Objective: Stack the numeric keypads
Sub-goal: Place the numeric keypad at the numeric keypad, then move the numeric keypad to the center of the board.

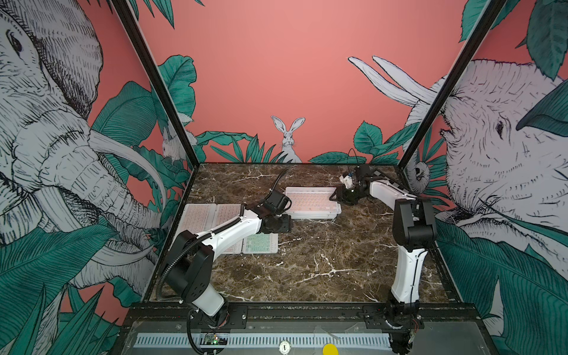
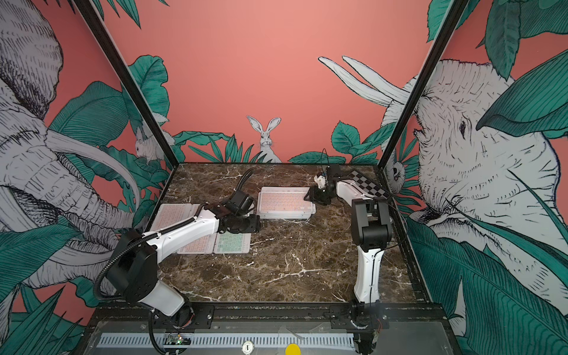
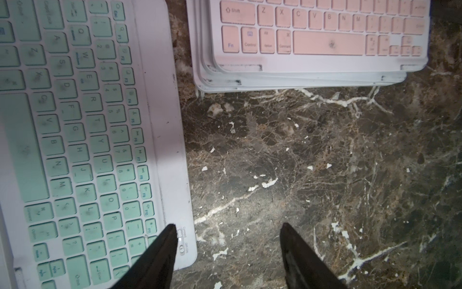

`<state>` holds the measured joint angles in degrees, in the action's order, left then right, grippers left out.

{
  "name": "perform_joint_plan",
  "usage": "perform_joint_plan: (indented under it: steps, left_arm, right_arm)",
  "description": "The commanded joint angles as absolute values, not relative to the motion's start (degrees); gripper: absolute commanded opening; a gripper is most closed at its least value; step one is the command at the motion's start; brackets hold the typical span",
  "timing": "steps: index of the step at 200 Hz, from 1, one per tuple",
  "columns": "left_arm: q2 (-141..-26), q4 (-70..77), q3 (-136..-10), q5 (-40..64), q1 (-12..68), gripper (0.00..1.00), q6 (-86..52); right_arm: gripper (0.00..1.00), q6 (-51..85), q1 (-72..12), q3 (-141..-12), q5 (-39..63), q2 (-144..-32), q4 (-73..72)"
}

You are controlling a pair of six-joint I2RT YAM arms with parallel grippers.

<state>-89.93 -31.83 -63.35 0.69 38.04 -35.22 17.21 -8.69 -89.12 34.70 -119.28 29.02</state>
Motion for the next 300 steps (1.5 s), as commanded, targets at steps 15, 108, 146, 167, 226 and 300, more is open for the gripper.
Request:
perform_joint_plan:
  steps: [15,108,146,167,226,300]
  left_arm:
    - [-87.15,-33.48,-61.99,-0.53,37.61,0.67,-35.95]
    - [-82.14,-41.41,-57.23,-4.68,34.79,0.68,-32.77]
    - [-83.63,-36.99,-54.04,-3.29,33.24,0.69,-29.78]
    - [-85.95,-34.15,-52.99,-2.51,33.16,0.68,-28.28]
    - [-91.72,-30.14,-51.61,-0.3,33.14,0.68,-25.41]
    - [-91.76,-26.67,-46.75,5.66,34.11,0.67,-26.78]
  right_arm:
    - [0.52,16.91,-9.19,-89.52,33.67,-119.13,29.24]
    - [0.51,19.72,-8.89,-78.53,30.52,-107.07,24.34]
    - [0.51,22.61,-11.72,-68.0,29.54,-98.62,19.6]
    - [0.51,23.8,-13.33,-63.75,29.25,-94.41,17.58]
    - [0.51,26.22,-14.22,-56.07,29.37,-86.02,14.33]
    - [0.51,26.81,-14.28,-53.7,29.0,-82.99,13.47]
